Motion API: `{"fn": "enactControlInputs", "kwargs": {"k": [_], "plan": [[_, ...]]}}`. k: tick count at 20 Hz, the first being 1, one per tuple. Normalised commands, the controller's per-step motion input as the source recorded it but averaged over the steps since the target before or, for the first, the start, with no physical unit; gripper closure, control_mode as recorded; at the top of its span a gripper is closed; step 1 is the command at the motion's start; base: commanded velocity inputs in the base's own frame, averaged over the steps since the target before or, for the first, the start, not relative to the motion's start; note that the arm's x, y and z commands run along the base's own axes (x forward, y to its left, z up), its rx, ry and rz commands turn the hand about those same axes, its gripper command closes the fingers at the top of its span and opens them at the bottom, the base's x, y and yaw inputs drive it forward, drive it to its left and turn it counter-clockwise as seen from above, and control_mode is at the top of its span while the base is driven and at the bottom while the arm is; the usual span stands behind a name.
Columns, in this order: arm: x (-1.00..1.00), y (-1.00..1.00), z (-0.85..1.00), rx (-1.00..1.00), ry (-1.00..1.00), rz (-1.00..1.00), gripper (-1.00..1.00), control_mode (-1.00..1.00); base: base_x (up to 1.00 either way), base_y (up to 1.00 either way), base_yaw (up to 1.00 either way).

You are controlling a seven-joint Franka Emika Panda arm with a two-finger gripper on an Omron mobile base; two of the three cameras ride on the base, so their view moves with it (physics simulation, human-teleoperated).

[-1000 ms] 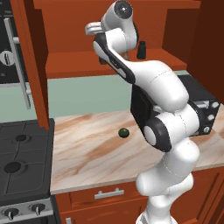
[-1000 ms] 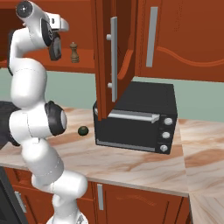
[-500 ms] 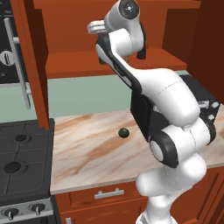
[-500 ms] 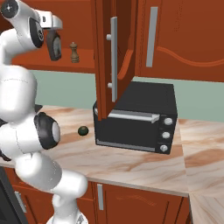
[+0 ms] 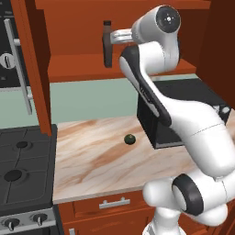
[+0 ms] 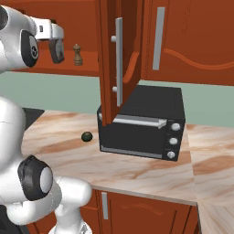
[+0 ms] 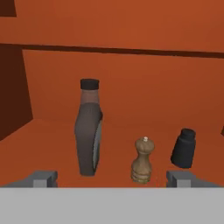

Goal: There are various items on the counter. Only move the condiments/shakers into the cabinet.

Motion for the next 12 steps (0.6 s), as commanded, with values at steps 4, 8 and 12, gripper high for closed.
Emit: {"fn": "enactControlInputs", "kwargs": {"k": [4, 8, 12], "plan": [[-1.0, -0.51, 0.0, 0.04, 0.04, 0.0, -1.0, -1.0, 0.0, 0.0, 0.0], [-1.0, -0.32, -0.2, 0.0, 0.13, -0.01, -1.0, -1.0, 0.0, 0.0, 0.0], [-1.0, -0.21, -0.48, 0.0, 0.25, -0.05, -1.0, -1.0, 0.0, 0.0, 0.0]]}}
